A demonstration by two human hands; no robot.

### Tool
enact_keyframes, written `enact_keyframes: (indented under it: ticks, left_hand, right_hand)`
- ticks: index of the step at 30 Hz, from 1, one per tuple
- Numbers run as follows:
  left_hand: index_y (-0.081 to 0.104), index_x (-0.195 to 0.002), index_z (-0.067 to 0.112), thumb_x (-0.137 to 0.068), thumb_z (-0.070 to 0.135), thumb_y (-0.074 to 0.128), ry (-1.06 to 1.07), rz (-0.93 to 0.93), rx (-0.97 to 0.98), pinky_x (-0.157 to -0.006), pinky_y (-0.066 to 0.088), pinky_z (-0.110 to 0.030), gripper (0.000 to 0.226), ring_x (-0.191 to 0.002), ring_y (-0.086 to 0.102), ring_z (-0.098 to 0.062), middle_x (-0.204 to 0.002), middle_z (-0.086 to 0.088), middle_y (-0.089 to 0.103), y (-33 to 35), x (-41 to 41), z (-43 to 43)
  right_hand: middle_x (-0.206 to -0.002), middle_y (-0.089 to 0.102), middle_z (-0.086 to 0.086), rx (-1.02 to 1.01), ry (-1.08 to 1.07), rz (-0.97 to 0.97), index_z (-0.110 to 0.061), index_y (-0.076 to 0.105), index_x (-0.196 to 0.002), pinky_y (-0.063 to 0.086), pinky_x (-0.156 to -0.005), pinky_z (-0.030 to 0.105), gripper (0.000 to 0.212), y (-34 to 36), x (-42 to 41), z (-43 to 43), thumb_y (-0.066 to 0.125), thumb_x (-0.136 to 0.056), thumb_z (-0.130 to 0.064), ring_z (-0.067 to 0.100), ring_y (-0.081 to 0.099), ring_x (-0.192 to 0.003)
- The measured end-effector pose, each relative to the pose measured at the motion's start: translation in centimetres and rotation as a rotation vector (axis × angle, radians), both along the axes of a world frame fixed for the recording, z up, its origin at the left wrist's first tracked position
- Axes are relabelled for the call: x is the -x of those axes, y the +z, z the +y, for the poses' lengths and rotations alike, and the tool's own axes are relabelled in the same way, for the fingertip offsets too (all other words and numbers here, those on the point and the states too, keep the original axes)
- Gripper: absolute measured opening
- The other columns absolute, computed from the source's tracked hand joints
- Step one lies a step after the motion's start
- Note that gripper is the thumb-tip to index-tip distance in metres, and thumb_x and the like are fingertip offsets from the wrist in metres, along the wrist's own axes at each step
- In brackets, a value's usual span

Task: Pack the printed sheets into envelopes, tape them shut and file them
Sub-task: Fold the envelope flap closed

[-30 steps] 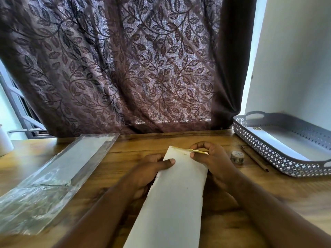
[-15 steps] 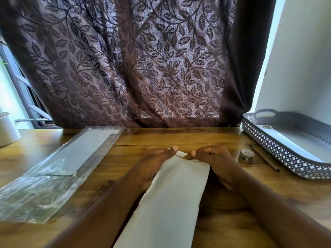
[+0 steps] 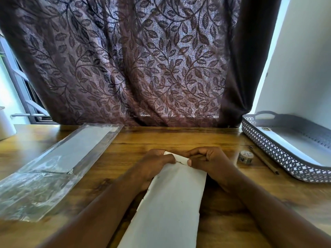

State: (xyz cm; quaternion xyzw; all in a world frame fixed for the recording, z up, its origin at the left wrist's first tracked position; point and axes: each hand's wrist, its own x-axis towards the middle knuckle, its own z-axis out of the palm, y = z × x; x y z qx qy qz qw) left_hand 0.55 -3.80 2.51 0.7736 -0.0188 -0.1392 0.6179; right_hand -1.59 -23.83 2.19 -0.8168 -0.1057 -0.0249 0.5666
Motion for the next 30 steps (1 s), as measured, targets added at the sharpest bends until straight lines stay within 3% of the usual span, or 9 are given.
enact_keyframes:
  ticks: [5, 9, 15, 18, 21, 26, 30]
  left_hand:
    - [0.074, -0.107, 0.015, -0.091, 0.016, 0.069, -0.070, -0.061, 0.040, -0.095, 0.057, -0.047, 0.017, -0.099, 0.072, -0.029, -0.101, -0.005, 0.078, -0.3, 0.1, 0.1]
    - [0.076, -0.106, 0.015, -0.087, 0.017, 0.075, -0.134, -0.173, 0.054, -0.088, 0.060, -0.038, 0.019, -0.097, 0.073, -0.025, -0.100, -0.002, 0.078, -0.6, 0.1, 0.3]
    - [0.076, -0.099, 0.021, -0.085, 0.026, 0.078, -0.159, -0.267, 0.023, -0.068, 0.056, -0.022, 0.015, -0.085, 0.074, -0.012, -0.094, 0.003, 0.079, -0.4, 0.5, 0.0]
    - [0.078, -0.087, 0.024, -0.086, 0.040, 0.073, -0.105, -0.256, 0.027, -0.067, 0.058, -0.026, 0.017, -0.078, 0.074, -0.012, -0.085, 0.005, 0.078, -0.2, 0.7, -0.5]
    - [0.080, -0.079, 0.019, -0.088, 0.035, 0.074, -0.041, -0.252, 0.033, -0.068, 0.056, -0.029, 0.019, -0.073, 0.069, -0.009, -0.079, 0.006, 0.077, -0.5, 0.6, -0.9]
    - [0.080, -0.086, 0.018, -0.087, 0.021, 0.076, -0.061, -0.200, 0.045, -0.082, 0.059, -0.042, 0.005, -0.083, 0.073, -0.021, -0.088, -0.004, 0.078, -0.7, 0.5, -0.6]
    - [0.078, -0.100, 0.009, -0.082, 0.010, 0.079, -0.039, -0.122, 0.111, -0.090, 0.059, -0.050, 0.018, -0.094, 0.074, -0.031, -0.096, -0.010, 0.078, -0.5, 0.3, -0.2]
  right_hand:
    - [-0.087, 0.079, -0.005, 0.085, -0.067, 0.009, -0.021, 0.081, -0.088, 0.061, -0.078, 0.035, 0.010, 0.0, -0.1, 0.3, 0.072, -0.092, -0.022, 0.017, 0.074, -0.083]
    - [-0.077, 0.077, -0.007, 0.091, -0.055, 0.053, -0.019, 0.079, -0.078, 0.054, -0.062, 0.022, 0.016, 0.4, -0.1, 0.5, 0.075, -0.090, -0.028, 0.009, 0.070, -0.070]
    - [-0.079, 0.078, -0.002, 0.088, 0.010, 0.073, -0.017, 0.078, -0.084, 0.053, -0.059, 0.022, 0.012, 0.5, 0.0, 0.6, 0.080, -0.086, -0.029, 0.009, 0.071, -0.068]
    - [-0.070, 0.074, -0.006, 0.091, 0.022, 0.053, -0.019, 0.076, -0.077, 0.050, -0.058, 0.021, 0.011, 0.5, 0.1, 0.8, 0.081, -0.085, -0.024, 0.005, 0.067, -0.063]
    - [-0.059, 0.066, -0.010, 0.137, 0.027, 0.001, -0.015, 0.073, -0.068, 0.045, -0.055, 0.017, 0.018, 0.5, 0.1, 0.9, 0.082, -0.084, -0.018, 0.000, 0.057, -0.056]
    - [-0.048, 0.058, -0.016, 0.180, 0.016, -0.031, -0.021, 0.064, -0.060, 0.038, -0.048, 0.012, 0.030, 0.3, -0.1, 1.0, 0.083, -0.083, -0.017, -0.005, 0.048, -0.046]
    - [-0.054, 0.064, -0.014, 0.158, -0.003, -0.018, -0.021, 0.066, -0.063, 0.042, -0.050, 0.014, 0.027, 0.0, -0.4, 0.7, 0.083, -0.083, -0.019, -0.004, 0.053, -0.049]
